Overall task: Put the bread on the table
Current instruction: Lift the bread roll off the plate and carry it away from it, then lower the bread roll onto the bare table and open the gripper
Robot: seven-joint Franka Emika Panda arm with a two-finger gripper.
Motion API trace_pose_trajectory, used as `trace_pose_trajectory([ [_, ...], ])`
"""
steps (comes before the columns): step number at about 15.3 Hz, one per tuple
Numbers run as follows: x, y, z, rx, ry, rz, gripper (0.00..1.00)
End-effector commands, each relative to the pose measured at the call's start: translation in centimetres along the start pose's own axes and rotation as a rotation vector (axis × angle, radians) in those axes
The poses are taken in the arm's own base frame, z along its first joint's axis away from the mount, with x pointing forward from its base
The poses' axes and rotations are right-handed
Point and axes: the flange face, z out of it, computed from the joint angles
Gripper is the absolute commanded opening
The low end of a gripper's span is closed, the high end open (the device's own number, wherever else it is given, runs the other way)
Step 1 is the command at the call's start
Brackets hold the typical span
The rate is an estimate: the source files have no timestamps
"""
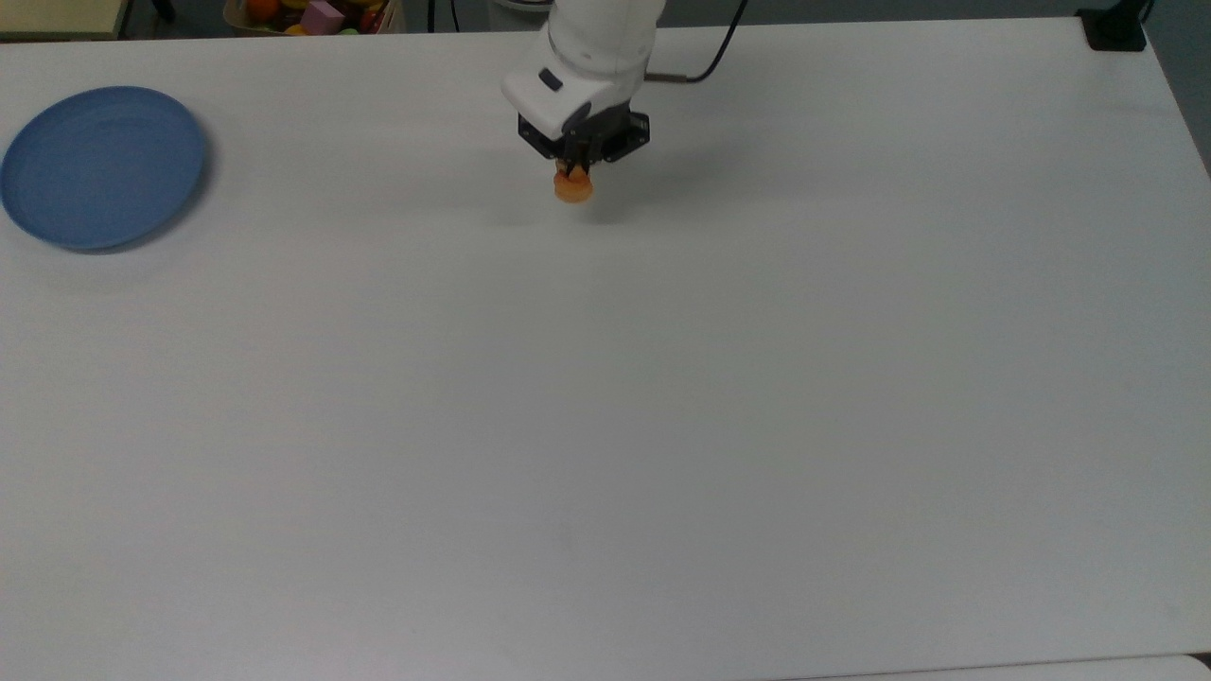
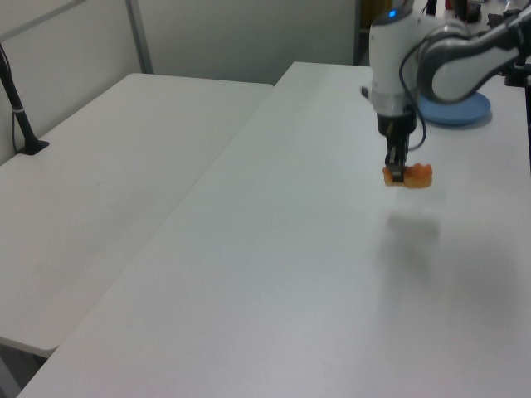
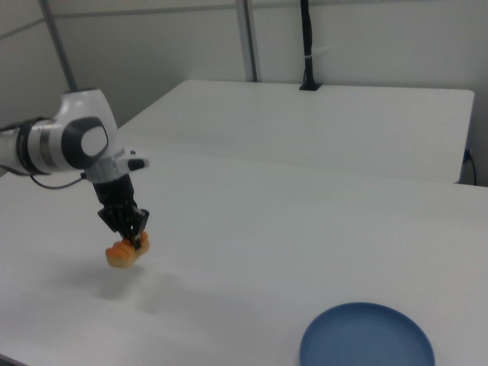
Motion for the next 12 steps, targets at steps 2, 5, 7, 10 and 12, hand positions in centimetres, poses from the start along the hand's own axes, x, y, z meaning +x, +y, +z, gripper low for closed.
trace_pose_trajectory([
  [2,-0.6,-1.1,4.9,-0.043,-0.011,0.031,0.22],
  [5,-0.5,-1.4,5.9,-0.055,-0.027,0.064,0.42],
  [7,-0.5,-1.5,6.5,-0.072,-0.033,0.051,0.59],
  [10,-0.4,-1.3,6.4,-0.091,-0.028,0.042,0.86],
  [12,-0.4,-1.0,5.7,-0.092,-0.023,0.046,1.0],
])
